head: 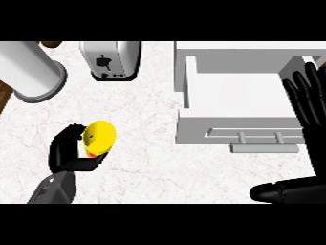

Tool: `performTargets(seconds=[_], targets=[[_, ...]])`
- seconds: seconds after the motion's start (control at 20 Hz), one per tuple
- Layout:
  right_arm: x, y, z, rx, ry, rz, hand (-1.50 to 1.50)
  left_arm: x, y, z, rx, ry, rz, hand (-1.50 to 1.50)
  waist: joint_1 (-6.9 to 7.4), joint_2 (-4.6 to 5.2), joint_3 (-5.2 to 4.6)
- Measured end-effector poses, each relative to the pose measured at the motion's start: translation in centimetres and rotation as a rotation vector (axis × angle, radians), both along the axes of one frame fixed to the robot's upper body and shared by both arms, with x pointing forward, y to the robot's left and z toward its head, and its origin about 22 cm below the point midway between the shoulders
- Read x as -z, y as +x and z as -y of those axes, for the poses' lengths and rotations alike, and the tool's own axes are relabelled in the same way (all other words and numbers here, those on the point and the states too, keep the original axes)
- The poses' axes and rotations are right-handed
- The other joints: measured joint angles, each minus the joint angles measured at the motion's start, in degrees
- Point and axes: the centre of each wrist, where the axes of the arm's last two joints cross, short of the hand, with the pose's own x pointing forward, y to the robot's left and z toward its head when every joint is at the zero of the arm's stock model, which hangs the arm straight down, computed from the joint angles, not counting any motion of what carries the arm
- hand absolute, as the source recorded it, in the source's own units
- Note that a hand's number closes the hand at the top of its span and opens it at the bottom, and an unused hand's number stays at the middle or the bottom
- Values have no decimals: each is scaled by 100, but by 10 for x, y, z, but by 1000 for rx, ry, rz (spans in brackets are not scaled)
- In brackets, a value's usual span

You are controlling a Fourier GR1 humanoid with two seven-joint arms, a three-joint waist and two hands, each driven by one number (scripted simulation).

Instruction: Pick up the cup, place it into the drawer and close the drawer

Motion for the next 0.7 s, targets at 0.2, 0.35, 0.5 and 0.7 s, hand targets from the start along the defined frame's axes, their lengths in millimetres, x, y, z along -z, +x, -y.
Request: performTargets(seconds=[0.2,0.35,0.5,0.7], targets=[[-3,3,2,4,0,2,-150,-22,18,7,49,-13,77,150,20,-9,3],[-4,2,3,10,-3,-6,-150,-36,21,12,103,5,127,150,35,-17,4],[-1,-1,9,14,-1,-13,-150,-63,28,21,172,14,162,150,51,-27,7],[4,-3,11,16,-4,-22,-150,-104,40,46,242,6,196,150,50,-28,8]])
